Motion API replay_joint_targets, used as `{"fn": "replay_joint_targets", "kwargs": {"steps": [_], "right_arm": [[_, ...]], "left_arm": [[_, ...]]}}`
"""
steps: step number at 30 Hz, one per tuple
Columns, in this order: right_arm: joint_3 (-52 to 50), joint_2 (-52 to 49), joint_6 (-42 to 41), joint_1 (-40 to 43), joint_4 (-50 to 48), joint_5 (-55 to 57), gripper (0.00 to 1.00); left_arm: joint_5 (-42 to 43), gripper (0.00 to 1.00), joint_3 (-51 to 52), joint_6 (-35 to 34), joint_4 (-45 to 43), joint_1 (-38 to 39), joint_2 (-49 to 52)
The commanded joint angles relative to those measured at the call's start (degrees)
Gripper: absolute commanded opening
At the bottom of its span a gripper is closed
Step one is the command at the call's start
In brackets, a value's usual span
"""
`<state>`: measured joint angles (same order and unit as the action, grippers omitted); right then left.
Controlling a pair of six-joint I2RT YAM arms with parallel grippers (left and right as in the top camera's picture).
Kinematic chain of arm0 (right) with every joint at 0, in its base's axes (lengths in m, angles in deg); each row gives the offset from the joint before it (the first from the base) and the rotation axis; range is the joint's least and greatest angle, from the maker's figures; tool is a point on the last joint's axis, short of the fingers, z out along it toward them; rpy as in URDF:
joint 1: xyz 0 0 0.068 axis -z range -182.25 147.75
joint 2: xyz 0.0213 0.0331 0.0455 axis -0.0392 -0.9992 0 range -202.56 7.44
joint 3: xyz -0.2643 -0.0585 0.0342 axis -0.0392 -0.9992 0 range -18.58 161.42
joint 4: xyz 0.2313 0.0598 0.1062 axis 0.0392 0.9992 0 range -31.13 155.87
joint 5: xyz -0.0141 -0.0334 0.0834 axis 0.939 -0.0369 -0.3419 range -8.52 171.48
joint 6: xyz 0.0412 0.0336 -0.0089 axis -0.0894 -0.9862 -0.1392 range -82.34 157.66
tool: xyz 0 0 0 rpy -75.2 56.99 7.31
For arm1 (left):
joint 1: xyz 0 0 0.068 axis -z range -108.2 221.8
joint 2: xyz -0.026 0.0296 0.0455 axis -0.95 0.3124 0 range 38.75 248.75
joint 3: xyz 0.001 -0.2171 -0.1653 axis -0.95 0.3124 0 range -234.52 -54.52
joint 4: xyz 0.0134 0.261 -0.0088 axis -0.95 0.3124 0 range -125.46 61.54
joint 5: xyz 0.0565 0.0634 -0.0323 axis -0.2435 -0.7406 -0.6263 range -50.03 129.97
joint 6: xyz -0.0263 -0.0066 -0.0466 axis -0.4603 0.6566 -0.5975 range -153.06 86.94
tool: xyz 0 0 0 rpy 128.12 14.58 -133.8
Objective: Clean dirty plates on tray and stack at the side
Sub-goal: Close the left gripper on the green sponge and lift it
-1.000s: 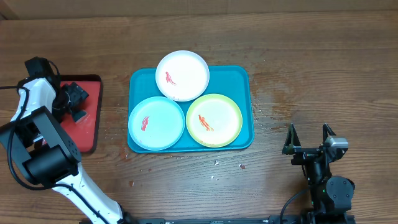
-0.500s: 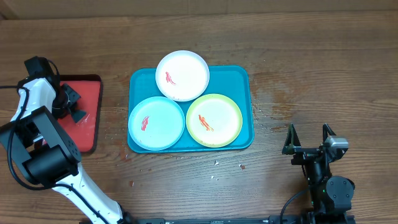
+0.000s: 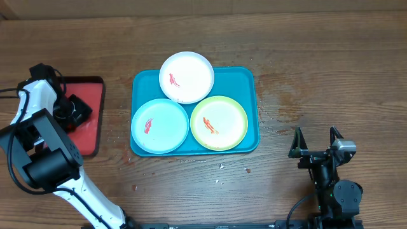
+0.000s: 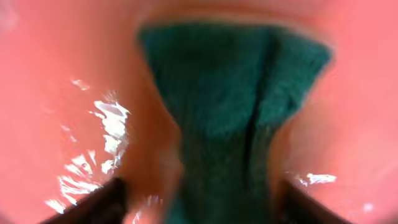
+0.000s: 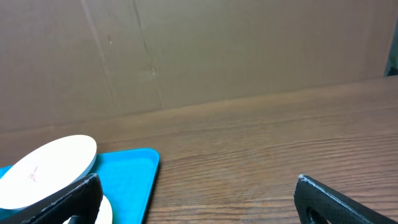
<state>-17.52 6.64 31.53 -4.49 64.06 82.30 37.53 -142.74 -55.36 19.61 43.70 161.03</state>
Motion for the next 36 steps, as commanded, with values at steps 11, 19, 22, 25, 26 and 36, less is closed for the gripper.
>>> {"fn": "replay_joint_targets", "kwargs": {"steps": [11, 19, 22, 25, 26, 36], "right_arm": [[-0.59, 0.63, 0.2, 0.24, -0.39, -0.07, 1.0], [-0.59, 0.63, 0.22, 0.22, -0.39, -0.07, 1.0], [-0.59, 0.63, 0.2, 0.24, -0.39, -0.07, 1.0], [-0.59, 0.63, 0.22, 0.24, -0.39, -0.07, 1.0], [-0.59, 0.63, 0.2, 0.24, -0.39, -0.07, 1.0], [-0.59, 0.63, 0.22, 0.24, -0.39, -0.07, 1.0]], "left_arm": [[0.66, 1.0, 0.0, 0.04, -5.29, 0.0, 0.85], [-6.56, 1.0, 0.0, 0.07, -12.85, 0.0, 0.85], [-6.54, 0.82, 0.0, 0.04, -13.75, 0.0, 0.85], [-6.56, 0.25, 0.0, 0.04, -13.92, 0.0, 0.85], [-6.56, 0.09, 0.0, 0.04, -13.9, 0.0, 0.85], [-3.5, 1.0, 0.0, 0.04, -9.05, 0.02, 0.85]]}}
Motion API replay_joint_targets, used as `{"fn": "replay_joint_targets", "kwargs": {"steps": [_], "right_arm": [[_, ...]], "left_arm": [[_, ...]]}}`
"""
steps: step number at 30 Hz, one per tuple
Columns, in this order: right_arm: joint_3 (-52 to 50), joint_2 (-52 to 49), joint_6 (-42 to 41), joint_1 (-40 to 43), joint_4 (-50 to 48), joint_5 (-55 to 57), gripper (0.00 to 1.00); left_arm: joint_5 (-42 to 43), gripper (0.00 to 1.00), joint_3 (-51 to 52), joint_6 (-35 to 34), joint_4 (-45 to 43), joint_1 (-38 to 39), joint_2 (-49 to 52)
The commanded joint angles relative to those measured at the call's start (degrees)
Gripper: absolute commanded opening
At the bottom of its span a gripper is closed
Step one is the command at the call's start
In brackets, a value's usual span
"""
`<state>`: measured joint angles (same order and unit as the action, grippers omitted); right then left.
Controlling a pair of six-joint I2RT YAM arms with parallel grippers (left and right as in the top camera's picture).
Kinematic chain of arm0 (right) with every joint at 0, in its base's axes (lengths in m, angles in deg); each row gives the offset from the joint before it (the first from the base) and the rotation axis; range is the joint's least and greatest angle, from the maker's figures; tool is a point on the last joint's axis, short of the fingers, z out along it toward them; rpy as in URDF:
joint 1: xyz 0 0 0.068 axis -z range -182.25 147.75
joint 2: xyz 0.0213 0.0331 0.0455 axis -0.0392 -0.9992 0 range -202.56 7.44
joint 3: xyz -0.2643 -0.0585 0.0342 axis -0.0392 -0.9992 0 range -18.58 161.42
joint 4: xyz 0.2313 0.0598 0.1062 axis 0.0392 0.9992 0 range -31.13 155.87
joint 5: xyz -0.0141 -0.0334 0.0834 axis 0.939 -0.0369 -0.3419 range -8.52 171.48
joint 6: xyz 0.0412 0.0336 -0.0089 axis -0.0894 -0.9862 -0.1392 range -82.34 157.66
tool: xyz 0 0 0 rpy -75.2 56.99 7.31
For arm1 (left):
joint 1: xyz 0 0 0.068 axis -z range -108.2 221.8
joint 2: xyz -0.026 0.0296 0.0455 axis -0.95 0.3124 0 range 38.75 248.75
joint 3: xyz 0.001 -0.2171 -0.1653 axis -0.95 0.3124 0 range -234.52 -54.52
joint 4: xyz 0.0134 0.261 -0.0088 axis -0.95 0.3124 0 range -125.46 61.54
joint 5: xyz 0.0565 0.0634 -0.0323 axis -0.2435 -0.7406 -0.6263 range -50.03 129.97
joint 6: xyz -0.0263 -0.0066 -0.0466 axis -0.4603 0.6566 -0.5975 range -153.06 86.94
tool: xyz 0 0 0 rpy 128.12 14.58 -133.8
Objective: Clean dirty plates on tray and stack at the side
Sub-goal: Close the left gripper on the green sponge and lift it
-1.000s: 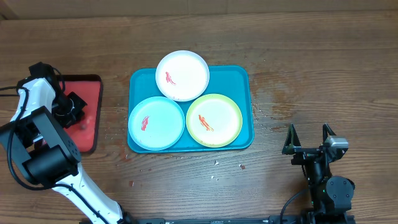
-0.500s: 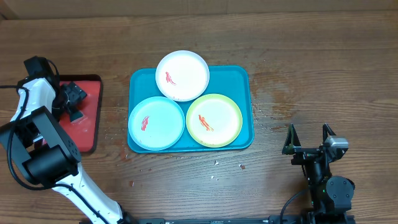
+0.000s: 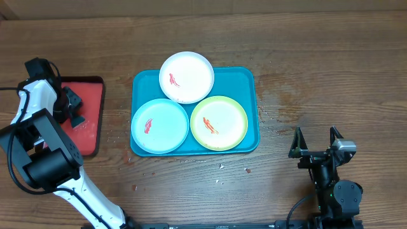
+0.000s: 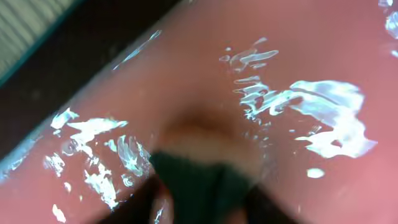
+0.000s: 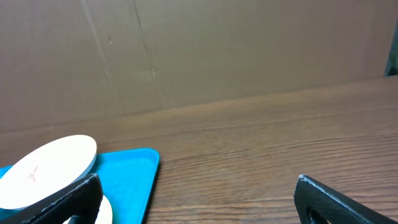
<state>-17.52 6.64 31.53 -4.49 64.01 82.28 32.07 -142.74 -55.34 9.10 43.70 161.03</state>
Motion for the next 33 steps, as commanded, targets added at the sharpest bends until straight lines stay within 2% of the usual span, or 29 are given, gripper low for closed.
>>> {"fn": "replay_joint_targets", "kwargs": {"steps": [1, 5, 6, 7, 10, 11, 15, 16, 18, 19, 26, 27, 28, 30, 31, 33], "right_arm": [[-0.59, 0.63, 0.2, 0.22, -0.35, -0.04, 1.0], [-0.59, 0.63, 0.2, 0.24, -0.35, -0.04, 1.0], [-0.59, 0.63, 0.22, 0.24, -0.35, -0.04, 1.0], [-0.59, 0.63, 0.2, 0.22, -0.35, -0.04, 1.0], [-0.59, 0.63, 0.2, 0.24, -0.35, -0.04, 1.0], [-0.59, 0.63, 0.2, 0.24, -0.35, -0.04, 1.0], [-0.59, 0.63, 0.2, 0.22, -0.35, -0.04, 1.0], [-0.59, 0.63, 0.2, 0.22, -0.35, -0.04, 1.0], [-0.59, 0.63, 0.22, 0.22, -0.35, -0.04, 1.0], [-0.59, 0.63, 0.2, 0.24, -0.35, -0.04, 1.0], [-0.59, 0.63, 0.2, 0.22, -0.35, -0.04, 1.0], [-0.59, 0.63, 0.2, 0.22, -0.35, -0.04, 1.0], [-0.59, 0.63, 0.2, 0.24, -0.35, -0.04, 1.0], [-0.59, 0.63, 0.2, 0.24, -0.35, -0.04, 1.0], [-0.59, 0.63, 0.2, 0.24, -0.35, -0.04, 1.0], [-0.59, 0.63, 0.2, 0.22, -0.35, -0.04, 1.0]], "left_arm": [[3.15, 1.0, 0.0, 0.02, 2.47, 0.02, 0.85], [8.96, 1.0, 0.0, 0.02, 7.21, 0.02, 0.85], [9.51, 0.9, 0.0, 0.0, 7.85, 0.02, 0.85], [9.46, 0.74, 0.0, 0.0, 8.31, 0.02, 0.85], [9.18, 0.15, 0.0, 0.02, 8.52, 0.02, 0.85], [8.85, 0.04, 0.0, 0.0, 8.52, 0.02, 0.85], [8.94, 0.05, 0.0, -0.22, 7.76, 0.0, 0.85], [8.94, 0.3, 0.0, -0.22, 7.17, 0.0, 0.85], [8.66, 0.97, 0.0, -0.13, 5.35, 0.0, 0.85], [8.2, 1.0, 0.0, 0.0, 4.22, 0.0, 0.85], [1.68, 1.0, 0.0, 0.04, -0.96, 0.0, 0.85], [1.73, 0.96, 0.0, 0.02, -1.11, 0.0, 0.85], [1.73, 0.88, 0.0, 0.02, -1.11, 0.0, 0.85], [1.73, 0.64, 0.0, 0.02, -0.74, 0.0, 0.85], [1.68, 0.55, 0.0, 0.04, -0.24, 0.0, 0.85], [1.66, 0.47, 0.0, 0.04, 0.22, 0.0, 0.83]]}}
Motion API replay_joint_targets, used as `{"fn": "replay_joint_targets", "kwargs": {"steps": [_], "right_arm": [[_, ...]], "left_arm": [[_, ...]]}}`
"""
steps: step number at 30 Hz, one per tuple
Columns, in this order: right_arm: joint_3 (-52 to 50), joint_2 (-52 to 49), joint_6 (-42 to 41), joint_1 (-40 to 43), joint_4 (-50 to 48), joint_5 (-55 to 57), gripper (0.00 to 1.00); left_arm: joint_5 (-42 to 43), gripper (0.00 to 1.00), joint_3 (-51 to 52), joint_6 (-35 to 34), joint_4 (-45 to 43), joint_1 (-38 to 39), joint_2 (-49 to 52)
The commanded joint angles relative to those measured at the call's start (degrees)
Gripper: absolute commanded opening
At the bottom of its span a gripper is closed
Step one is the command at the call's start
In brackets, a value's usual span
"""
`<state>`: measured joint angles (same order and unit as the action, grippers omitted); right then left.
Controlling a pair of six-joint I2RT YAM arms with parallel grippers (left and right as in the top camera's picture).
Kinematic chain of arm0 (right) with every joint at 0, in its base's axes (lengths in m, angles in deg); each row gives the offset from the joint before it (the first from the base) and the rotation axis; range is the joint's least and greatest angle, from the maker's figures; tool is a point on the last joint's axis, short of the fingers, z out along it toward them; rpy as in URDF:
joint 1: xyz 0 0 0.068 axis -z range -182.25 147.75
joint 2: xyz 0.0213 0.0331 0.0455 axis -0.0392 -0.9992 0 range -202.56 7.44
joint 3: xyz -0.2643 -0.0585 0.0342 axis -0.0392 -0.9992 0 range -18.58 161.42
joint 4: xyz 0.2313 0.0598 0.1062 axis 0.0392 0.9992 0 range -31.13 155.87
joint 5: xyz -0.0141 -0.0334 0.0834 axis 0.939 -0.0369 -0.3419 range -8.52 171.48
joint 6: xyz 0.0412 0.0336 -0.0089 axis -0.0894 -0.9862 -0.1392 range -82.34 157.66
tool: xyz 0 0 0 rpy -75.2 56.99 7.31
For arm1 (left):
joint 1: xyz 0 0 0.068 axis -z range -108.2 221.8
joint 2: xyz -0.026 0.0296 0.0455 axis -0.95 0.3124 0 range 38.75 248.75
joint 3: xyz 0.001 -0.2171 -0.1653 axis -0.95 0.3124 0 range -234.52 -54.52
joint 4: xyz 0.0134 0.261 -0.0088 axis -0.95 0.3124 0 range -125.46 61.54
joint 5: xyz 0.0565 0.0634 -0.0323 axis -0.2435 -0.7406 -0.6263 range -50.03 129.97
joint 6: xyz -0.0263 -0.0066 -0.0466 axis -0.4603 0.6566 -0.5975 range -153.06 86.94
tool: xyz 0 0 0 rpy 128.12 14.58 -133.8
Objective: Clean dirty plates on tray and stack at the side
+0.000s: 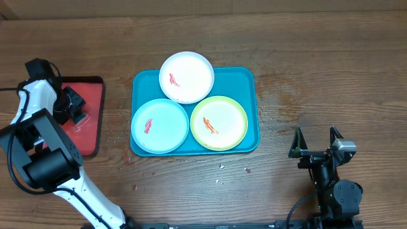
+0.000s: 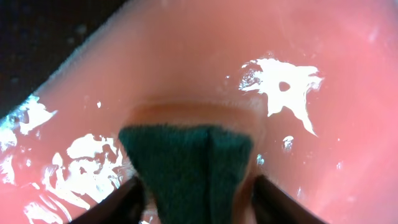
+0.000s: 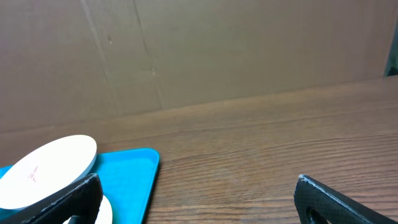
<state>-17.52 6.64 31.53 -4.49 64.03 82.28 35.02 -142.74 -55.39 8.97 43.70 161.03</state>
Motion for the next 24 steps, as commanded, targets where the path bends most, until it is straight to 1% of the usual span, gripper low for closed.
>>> {"fn": "replay_joint_targets", "kwargs": {"steps": [1, 2, 4, 5, 9, 14, 18, 21, 24], "right_arm": [[-0.59, 0.63, 0.2, 0.24, -0.37, -0.04, 1.0], [-0.59, 0.63, 0.2, 0.22, -0.37, -0.04, 1.0], [-0.59, 0.63, 0.22, 0.22, -0.37, -0.04, 1.0], [-0.59, 0.63, 0.2, 0.24, -0.37, -0.04, 1.0], [-0.59, 0.63, 0.22, 0.24, -0.37, -0.04, 1.0], [-0.59, 0.63, 0.2, 0.22, -0.37, -0.04, 1.0], [-0.59, 0.63, 0.22, 0.24, -0.37, -0.04, 1.0], [-0.59, 0.63, 0.2, 0.24, -0.37, -0.04, 1.0], [-0.59, 0.63, 0.2, 0.24, -0.37, -0.04, 1.0]], "left_arm": [[-1.31, 0.39, -0.04, 0.11, 0.59, 0.0, 0.81], [-1.44, 0.26, -0.22, 0.11, 0.98, 0.0, 0.81], [-1.51, 0.06, -1.38, 0.09, 2.86, 0.0, 0.79], [-1.51, 0.04, -2.14, 0.11, 4.11, 0.0, 0.7], [-1.44, 0.04, -8.13, 0.07, 10.82, 0.0, 0.48], [-1.44, 0.04, -21.4, 0.04, 23.67, 0.0, 0.44], [-1.36, 0.04, -29.97, -0.02, 30.95, 0.02, 0.42], [-1.18, 0.04, -31.08, -0.87, 32.22, 0.02, 0.42], [-1.38, 0.04, -25.81, -1.11, 27.98, 0.04, 0.83]]}}
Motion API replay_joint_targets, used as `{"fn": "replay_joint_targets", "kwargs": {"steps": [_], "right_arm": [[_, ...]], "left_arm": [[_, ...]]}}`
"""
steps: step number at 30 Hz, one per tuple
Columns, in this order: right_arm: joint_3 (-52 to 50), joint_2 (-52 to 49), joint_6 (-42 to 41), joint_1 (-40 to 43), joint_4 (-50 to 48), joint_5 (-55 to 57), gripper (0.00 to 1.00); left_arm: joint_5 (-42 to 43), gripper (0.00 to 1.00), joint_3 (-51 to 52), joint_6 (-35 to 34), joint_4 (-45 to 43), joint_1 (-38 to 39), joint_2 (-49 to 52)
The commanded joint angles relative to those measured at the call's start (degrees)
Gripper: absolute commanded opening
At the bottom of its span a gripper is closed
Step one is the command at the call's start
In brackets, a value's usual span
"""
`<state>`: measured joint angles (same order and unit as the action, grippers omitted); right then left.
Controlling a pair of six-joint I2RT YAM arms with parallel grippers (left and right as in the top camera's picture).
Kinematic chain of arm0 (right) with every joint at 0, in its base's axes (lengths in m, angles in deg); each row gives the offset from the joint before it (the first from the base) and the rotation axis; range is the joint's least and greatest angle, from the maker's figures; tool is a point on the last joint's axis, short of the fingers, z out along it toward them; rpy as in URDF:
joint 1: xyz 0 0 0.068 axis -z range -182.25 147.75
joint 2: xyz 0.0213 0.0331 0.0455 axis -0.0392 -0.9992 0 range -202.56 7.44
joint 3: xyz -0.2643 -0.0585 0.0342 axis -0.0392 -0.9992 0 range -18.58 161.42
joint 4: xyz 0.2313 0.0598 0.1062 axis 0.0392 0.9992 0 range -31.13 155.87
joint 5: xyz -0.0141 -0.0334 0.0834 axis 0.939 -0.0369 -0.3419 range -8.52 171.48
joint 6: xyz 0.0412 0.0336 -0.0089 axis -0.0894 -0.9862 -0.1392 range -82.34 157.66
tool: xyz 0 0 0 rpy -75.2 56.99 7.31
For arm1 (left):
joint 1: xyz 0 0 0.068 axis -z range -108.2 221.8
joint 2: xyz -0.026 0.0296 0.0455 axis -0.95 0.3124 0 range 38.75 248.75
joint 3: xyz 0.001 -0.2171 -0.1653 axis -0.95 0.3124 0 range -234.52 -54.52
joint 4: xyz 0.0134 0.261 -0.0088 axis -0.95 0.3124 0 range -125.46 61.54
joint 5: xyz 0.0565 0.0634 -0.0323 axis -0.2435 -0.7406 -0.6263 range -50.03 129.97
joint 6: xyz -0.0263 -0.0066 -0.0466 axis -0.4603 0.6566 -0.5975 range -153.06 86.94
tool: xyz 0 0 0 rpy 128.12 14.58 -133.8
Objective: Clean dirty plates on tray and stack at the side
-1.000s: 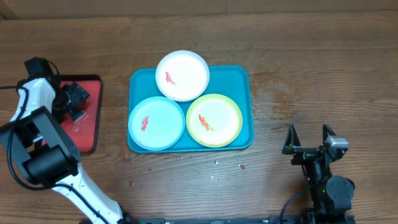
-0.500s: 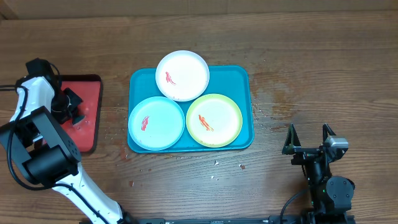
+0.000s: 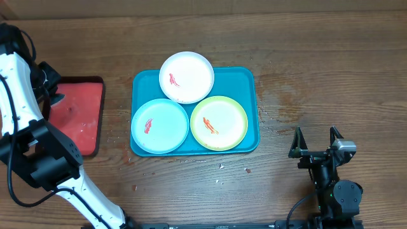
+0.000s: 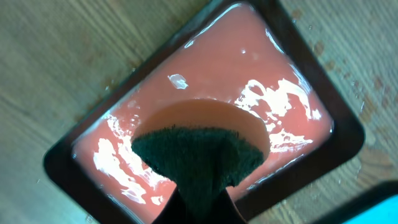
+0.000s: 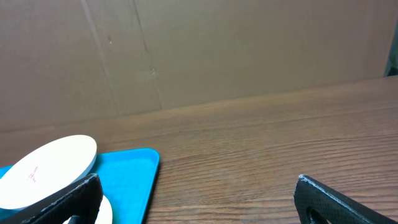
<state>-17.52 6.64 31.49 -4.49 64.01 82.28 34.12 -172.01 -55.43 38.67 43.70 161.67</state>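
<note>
Three dirty plates with red smears sit on the blue tray (image 3: 248,108): a white plate (image 3: 186,77) at the back, a light blue plate (image 3: 159,125) front left, a green plate (image 3: 219,123) front right. My left gripper (image 4: 202,208) is shut on a dark green sponge (image 4: 199,155) and hangs above the wet red tray (image 4: 292,106). In the overhead view the left gripper (image 3: 51,89) is at the red tray's (image 3: 79,121) left edge. My right gripper (image 3: 315,149) stands open on the table, right of the blue tray. The right wrist view shows the white plate (image 5: 50,165).
The red tray's surface glistens with liquid. Small crumbs or droplets lie on the wood in front of and right of the blue tray. A brown cardboard wall (image 5: 236,50) stands behind the table.
My left gripper, which was low in the red tray with the sponge on the wet surface, is now raised above it with the sponge. The whole tray shows below. The right arm has not moved.
The sponge lay between my left fingers, low in the red tray. Then the gripper sat further left in the tray with the sponge on the wet surface, twice over. Now the sponge is held up clear of the tray. Plates and right arm are unchanged.
</note>
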Motion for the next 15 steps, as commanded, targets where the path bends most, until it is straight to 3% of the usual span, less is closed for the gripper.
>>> {"fn": "replay_joint_targets", "kwargs": {"steps": [1, 4, 7, 15], "right_arm": [[-0.59, 0.63, 0.24, 0.24, -0.35, -0.04, 1.0], [-0.59, 0.63, 0.24, 0.24, -0.35, -0.04, 1.0], [-0.59, 0.63, 0.26, 0.22, -0.35, -0.04, 1.0], [-0.59, 0.63, 0.24, 0.22, -0.35, -0.04, 1.0]], "left_arm": [[-0.5, 0.04, 6.27, -1.51, -4.15, 0.04, 0.33], [0.63, 0.04, 15.52, -2.03, -12.2, 0.04, 0.76], [1.42, 0.04, 18.29, -1.84, -13.51, 0.0, 0.76], [1.46, 0.04, 4.74, 3.39, -4.52, -0.15, -3.72]]}}
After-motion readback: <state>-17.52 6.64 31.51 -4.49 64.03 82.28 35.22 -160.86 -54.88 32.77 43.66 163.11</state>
